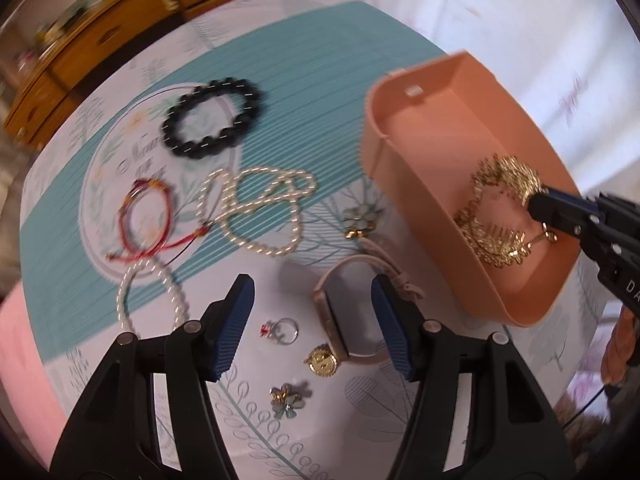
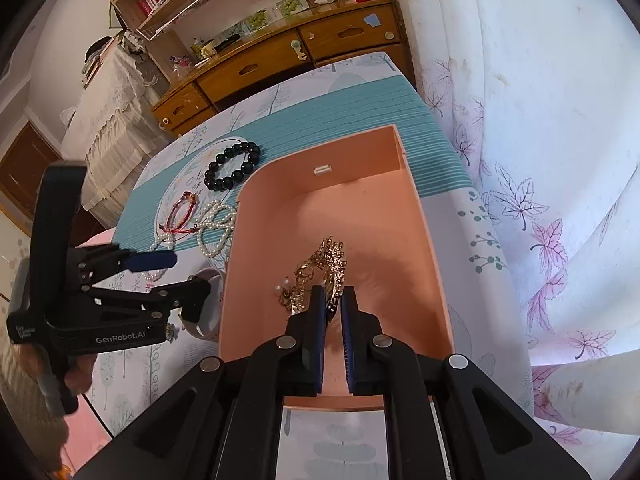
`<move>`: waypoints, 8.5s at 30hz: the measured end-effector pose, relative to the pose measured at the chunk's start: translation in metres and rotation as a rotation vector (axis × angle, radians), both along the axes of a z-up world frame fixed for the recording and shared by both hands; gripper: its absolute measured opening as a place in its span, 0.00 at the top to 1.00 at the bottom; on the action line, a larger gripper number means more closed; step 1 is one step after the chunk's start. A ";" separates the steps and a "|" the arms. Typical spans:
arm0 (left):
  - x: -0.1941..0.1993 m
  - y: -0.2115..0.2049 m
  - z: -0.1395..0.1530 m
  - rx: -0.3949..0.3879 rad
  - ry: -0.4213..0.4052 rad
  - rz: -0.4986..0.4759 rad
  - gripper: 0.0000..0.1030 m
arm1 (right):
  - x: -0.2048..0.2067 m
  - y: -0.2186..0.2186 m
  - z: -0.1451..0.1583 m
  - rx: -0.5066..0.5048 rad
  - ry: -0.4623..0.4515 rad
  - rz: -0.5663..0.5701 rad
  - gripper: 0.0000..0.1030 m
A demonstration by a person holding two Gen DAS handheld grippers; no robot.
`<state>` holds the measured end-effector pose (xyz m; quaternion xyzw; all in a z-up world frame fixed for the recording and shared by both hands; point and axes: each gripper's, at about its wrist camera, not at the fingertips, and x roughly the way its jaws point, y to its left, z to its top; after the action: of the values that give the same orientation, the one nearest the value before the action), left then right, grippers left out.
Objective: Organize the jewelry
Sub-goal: 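Lift the gold comb, carry it into the pink box, open right gripper, then grasp the pink-strap watch with the left gripper and lift it, then lower the watch into the pink box and open the left gripper, then grasp the black bead bracelet with the right gripper while the left grasps the pearl bracelet, then lift the black bead bracelet with the right gripper while the left lifts the pearl bracelet, then lower both bracelets into the pink box and open both grippers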
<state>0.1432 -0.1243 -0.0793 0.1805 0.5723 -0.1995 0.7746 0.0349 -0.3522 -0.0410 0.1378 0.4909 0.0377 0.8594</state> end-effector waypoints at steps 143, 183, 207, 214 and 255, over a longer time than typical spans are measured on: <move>0.073 0.194 -0.016 -0.210 0.167 0.438 0.96 | 0.283 0.223 -0.039 -0.241 0.216 0.305 0.85; 0.078 0.171 -0.018 -0.061 0.166 0.403 0.95 | 0.189 0.179 0.016 -0.055 0.136 0.368 0.86; 0.012 0.096 0.147 -0.362 -0.070 0.233 0.95 | 0.063 0.040 0.157 0.094 -0.145 0.190 0.86; 0.000 0.023 0.151 -0.400 -0.052 0.110 0.95 | 0.021 -0.017 0.128 0.089 -0.103 0.073 0.86; -0.038 0.027 0.044 -0.340 0.010 0.207 0.94 | 0.018 0.030 0.023 0.095 0.006 -0.015 0.60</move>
<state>0.1051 -0.0974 -0.0358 -0.0136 0.5496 -0.2134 0.8076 0.0531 -0.3226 -0.0176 0.1823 0.4900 0.0542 0.8507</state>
